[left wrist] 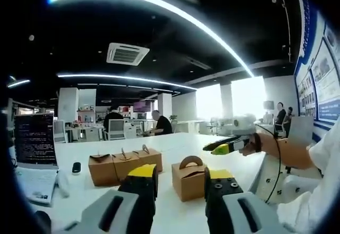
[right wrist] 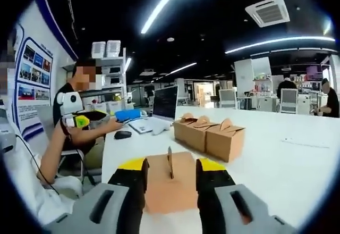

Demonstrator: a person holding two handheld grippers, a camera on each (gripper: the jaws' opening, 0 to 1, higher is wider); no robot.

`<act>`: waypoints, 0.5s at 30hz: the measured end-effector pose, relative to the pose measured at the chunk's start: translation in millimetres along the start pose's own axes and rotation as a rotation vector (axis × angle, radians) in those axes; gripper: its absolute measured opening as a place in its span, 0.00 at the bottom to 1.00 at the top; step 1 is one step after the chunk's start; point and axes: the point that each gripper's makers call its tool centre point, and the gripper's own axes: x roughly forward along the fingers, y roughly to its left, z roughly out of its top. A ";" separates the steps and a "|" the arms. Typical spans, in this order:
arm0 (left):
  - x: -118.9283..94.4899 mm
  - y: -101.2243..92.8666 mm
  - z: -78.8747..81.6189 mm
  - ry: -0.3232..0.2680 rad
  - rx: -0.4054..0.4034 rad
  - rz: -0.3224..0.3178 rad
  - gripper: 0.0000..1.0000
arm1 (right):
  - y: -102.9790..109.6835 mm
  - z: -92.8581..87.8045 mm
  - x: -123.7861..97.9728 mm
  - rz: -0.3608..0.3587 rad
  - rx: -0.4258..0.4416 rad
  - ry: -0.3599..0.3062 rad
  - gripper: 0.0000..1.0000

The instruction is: Pick up one paper box from the group, open the paper box, and remove the item inside

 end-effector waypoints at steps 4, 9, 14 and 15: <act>1.2 0.8 -0.1 -0.001 -0.001 0.002 0.36 | -1.5 4.4 -7.0 -0.035 0.003 -0.021 0.38; 2.3 -0.1 -0.5 0.000 0.000 0.001 0.36 | -6.4 8.2 -20.2 -0.114 -0.053 -0.031 0.38; 4.2 1.5 -2.0 0.000 -0.003 0.001 0.36 | -8.8 14.2 -32.5 -0.152 -0.036 -0.063 0.38; 5.0 1.5 -2.9 0.002 -0.002 0.000 0.36 | -9.2 15.7 -34.5 -0.161 -0.038 -0.071 0.38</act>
